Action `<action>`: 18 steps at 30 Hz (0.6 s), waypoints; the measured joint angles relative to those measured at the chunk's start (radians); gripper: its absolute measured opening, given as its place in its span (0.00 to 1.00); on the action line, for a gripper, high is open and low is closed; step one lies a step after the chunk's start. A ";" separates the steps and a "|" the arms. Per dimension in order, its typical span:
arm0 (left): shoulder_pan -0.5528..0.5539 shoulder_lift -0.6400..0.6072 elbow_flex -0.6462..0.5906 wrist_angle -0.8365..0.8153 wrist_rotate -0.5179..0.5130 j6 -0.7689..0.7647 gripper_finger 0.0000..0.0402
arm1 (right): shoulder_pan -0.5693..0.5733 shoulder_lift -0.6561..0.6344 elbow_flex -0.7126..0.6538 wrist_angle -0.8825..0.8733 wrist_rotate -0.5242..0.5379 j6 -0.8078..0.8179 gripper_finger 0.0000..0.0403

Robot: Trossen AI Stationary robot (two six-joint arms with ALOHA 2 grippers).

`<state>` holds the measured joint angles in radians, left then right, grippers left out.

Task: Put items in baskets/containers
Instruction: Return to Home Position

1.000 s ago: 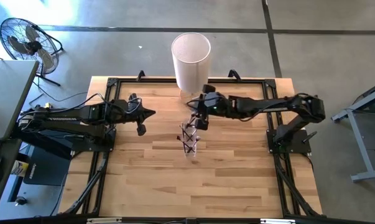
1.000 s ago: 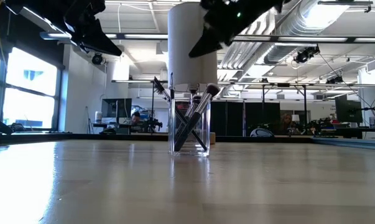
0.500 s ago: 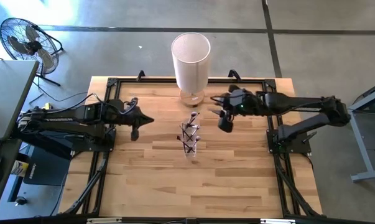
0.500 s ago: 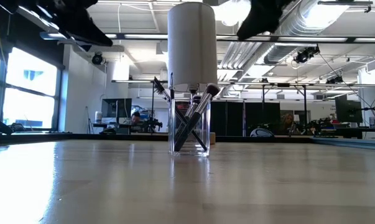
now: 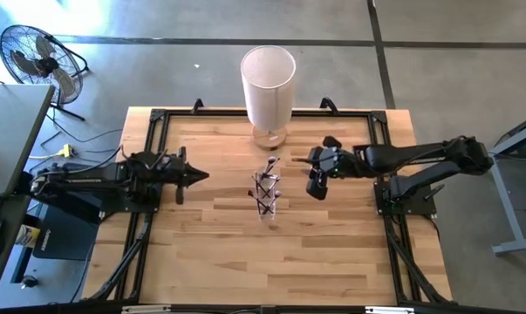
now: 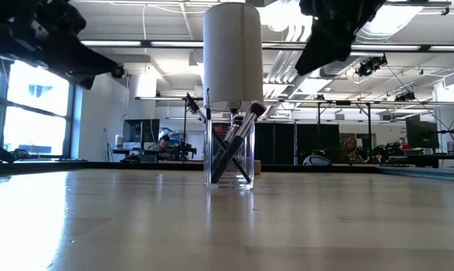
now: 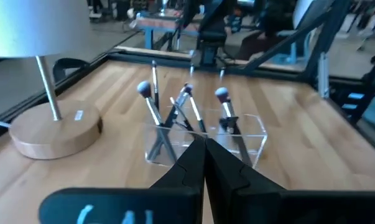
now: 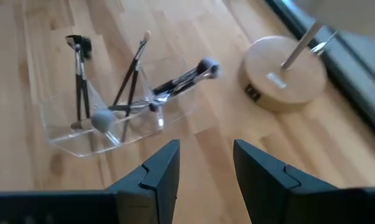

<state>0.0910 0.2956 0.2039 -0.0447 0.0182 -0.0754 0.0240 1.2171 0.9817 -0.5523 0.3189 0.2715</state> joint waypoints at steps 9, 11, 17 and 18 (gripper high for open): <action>0.001 -0.297 -0.159 0.026 0.080 -0.011 0.01 | 0.012 -0.001 -0.097 0.240 -0.048 0.069 0.38; 0.000 -0.286 -0.182 0.076 0.081 -0.009 0.01 | 0.012 -0.002 -0.097 0.245 -0.042 0.069 0.37; 0.001 -0.283 -0.188 0.062 0.081 -0.004 0.01 | 0.012 -0.002 -0.097 0.234 -0.042 0.125 0.36; 0.001 -0.284 -0.188 0.076 0.080 -0.004 0.01 | 0.012 -0.002 -0.097 0.219 -0.047 0.117 0.36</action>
<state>0.0917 0.0115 0.0154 0.0312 0.0985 -0.0798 0.0357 1.2148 0.8852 -0.3332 0.2715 0.3887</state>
